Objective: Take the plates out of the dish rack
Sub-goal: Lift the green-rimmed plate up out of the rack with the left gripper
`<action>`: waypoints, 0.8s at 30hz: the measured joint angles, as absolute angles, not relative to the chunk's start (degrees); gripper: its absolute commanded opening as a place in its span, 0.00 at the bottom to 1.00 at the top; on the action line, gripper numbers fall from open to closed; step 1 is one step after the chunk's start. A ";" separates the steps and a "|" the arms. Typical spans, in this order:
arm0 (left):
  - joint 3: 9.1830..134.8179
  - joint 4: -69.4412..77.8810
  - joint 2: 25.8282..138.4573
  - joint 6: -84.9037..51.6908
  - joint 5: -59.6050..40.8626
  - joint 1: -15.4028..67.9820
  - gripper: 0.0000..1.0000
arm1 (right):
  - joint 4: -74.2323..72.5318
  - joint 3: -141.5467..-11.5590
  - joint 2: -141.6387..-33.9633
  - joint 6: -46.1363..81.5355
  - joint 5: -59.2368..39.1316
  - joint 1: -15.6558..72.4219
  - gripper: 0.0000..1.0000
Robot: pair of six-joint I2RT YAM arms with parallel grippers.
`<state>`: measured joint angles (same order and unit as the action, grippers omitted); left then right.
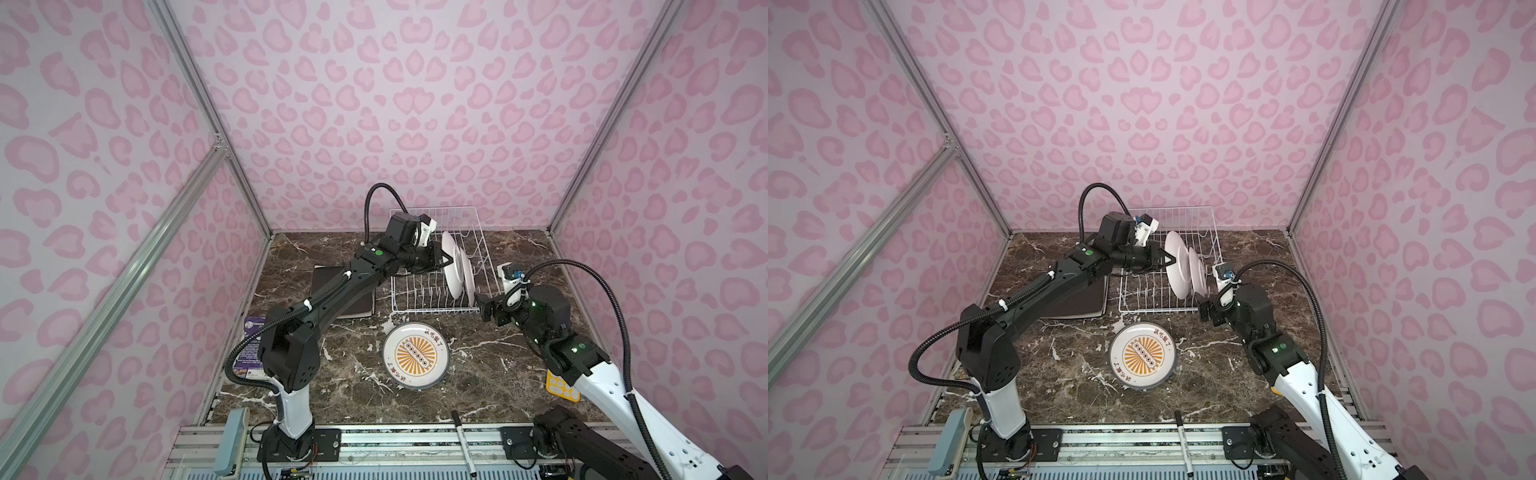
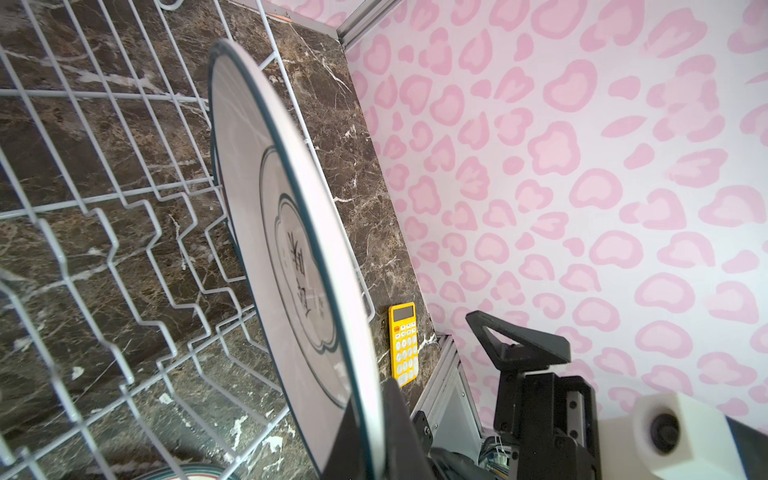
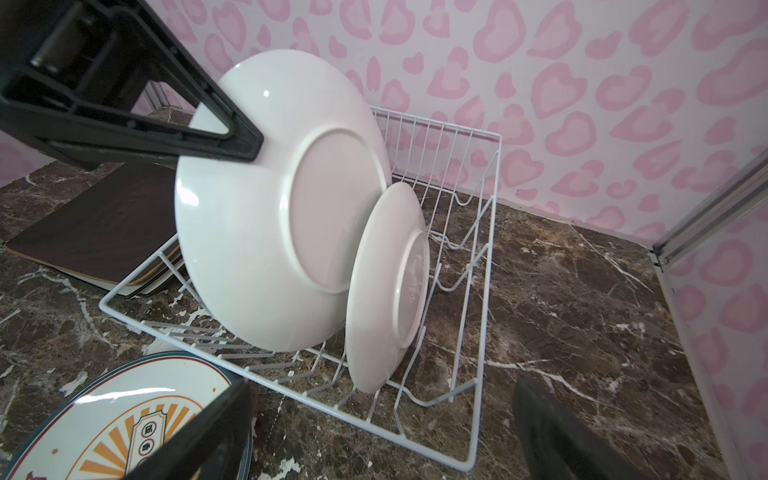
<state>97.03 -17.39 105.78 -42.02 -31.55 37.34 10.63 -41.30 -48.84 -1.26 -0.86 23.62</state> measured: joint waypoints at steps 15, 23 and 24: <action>90.85 -16.21 99.81 -41.56 -29.98 36.12 0.03 | 9.56 -40.56 -47.77 -0.60 1.52 23.62 0.99; 90.00 -16.78 96.36 -38.13 -28.69 35.09 0.03 | 8.16 -40.51 -46.89 2.42 3.62 23.55 0.99; 90.00 -17.04 96.09 -37.36 -28.56 35.09 0.03 | 8.10 -40.60 -46.81 2.59 3.62 23.51 0.99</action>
<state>90.00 -17.04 96.09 -37.36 -28.56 35.09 8.10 -40.60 -46.81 2.59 3.62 23.51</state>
